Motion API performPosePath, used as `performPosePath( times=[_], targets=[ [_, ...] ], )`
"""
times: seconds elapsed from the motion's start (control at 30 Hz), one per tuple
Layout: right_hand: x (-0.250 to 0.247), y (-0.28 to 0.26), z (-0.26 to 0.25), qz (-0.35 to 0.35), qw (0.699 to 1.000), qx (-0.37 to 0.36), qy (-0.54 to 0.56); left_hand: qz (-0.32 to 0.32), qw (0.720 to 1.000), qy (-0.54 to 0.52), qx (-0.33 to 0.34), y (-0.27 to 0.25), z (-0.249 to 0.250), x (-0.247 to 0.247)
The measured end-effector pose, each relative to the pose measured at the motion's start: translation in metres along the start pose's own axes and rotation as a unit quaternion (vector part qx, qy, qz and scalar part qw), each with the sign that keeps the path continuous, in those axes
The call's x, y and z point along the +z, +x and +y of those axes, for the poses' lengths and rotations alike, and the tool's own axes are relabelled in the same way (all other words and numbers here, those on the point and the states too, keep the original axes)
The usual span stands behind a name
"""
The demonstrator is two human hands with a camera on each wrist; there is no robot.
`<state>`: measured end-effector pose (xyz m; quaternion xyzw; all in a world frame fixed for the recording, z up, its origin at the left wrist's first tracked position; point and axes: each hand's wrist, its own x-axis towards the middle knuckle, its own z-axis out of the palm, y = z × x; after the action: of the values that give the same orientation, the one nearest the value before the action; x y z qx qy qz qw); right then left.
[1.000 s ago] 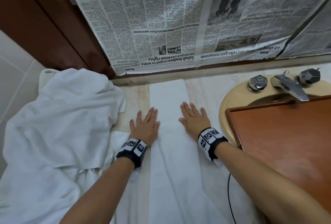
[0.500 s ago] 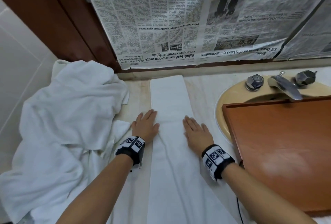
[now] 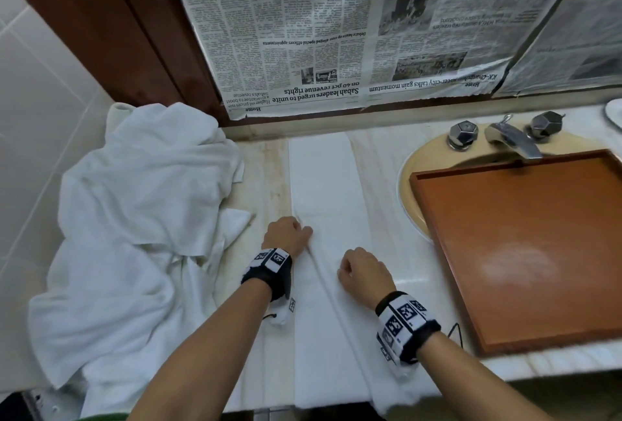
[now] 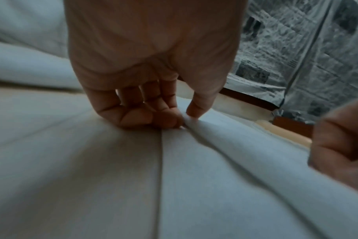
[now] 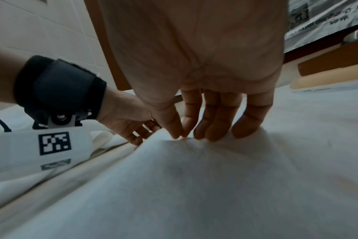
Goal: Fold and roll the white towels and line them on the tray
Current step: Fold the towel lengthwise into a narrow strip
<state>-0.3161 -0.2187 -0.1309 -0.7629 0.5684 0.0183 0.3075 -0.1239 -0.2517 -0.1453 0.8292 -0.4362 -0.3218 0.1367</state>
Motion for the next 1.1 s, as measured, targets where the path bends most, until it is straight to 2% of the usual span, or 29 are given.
performPosePath(
  times=[0.1, 0.2, 0.27, 0.33, 0.47, 0.53, 0.73, 0.93, 1.1],
  targets=[
    [0.005, -0.013, -0.007, -0.014, 0.998, 0.033, 0.047, -0.008, 0.999, -0.031, 0.002, -0.001, -0.002, -0.006],
    [0.015, -0.025, -0.013, -0.037, 0.998, 0.055, 0.004, -0.019, 0.998, -0.065, 0.001, -0.004, -0.008, -0.011],
    [0.016, -0.028, -0.016, -0.026, 0.997, 0.067, -0.035, -0.026, 0.995, -0.092, 0.002, -0.006, -0.011, -0.013],
    [0.010, -0.031, -0.022, -0.014, 0.997, 0.074, -0.028, -0.034, 0.993, -0.109, 0.008, -0.008, -0.012, -0.016],
    [-0.001, -0.047, -0.040, 0.016, 0.993, 0.024, 0.110, -0.038, 0.990, -0.136, 0.016, -0.008, -0.018, -0.018],
    [0.002, -0.058, -0.056, 0.031, 0.991, -0.003, 0.126, -0.040, 0.988, -0.151, 0.018, -0.009, -0.023, -0.019],
    [0.043, -0.067, -0.087, 0.004, 0.999, -0.026, 0.043, -0.047, 0.988, -0.144, 0.023, -0.017, -0.044, -0.017],
    [0.070, -0.076, -0.082, -0.018, 0.998, -0.041, -0.045, -0.015, 0.994, -0.101, 0.033, -0.031, -0.047, -0.011],
    [0.085, -0.105, -0.069, -0.028, 0.993, -0.063, -0.100, 0.021, 0.995, -0.091, 0.029, -0.036, -0.045, -0.002]
  ],
)
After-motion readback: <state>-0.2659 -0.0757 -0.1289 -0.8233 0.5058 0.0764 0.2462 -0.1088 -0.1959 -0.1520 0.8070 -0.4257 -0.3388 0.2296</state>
